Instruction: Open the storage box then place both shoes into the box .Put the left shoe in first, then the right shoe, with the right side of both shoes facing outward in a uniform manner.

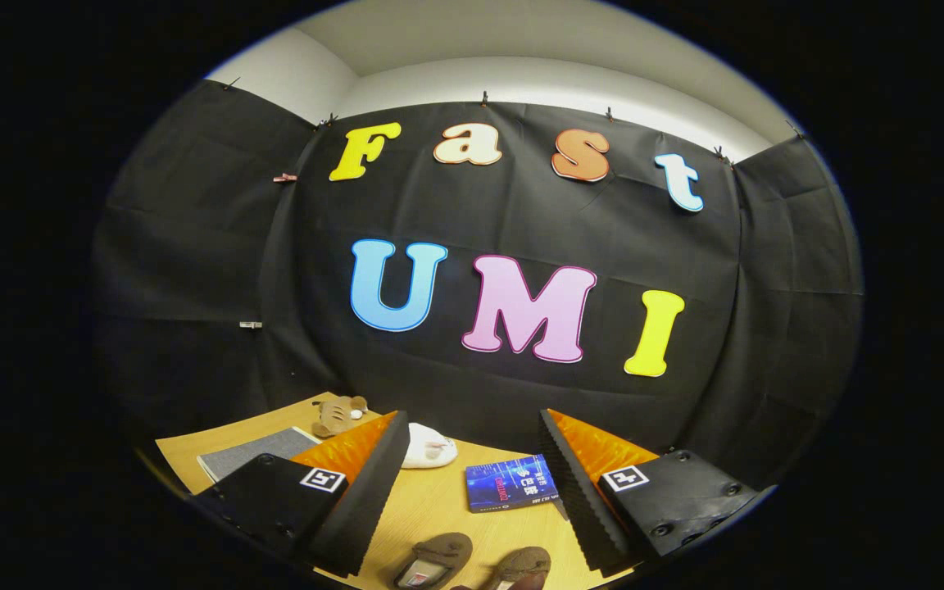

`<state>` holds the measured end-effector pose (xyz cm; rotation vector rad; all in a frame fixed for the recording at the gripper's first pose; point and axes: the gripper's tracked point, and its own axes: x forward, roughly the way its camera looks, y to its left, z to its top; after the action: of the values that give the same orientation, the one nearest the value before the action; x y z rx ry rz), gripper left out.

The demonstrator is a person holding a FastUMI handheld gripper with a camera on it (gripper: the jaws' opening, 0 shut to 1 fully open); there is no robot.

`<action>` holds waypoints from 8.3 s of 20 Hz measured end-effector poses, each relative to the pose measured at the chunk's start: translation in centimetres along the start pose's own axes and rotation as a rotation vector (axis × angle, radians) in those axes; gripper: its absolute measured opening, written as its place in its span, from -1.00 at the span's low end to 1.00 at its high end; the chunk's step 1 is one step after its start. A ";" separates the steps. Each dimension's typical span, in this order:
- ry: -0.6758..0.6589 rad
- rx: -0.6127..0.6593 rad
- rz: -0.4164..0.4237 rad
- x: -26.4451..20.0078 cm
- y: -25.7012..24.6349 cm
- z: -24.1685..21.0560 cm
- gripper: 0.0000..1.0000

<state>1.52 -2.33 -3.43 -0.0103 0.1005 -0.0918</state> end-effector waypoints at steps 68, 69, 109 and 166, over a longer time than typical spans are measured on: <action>0.675 1.288 0.870 8.7 35.3 -4.2 -0.90; 0.678 1.258 0.867 9.1 36.9 -4.1 -0.91; 0.741 0.523 0.005 -0.4 6.9 -24.4 0.19; 0.974 0.757 0.029 6.8 30.9 -22.9 -0.91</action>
<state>8.73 27.71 -27.39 0.7993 1.0329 -0.0943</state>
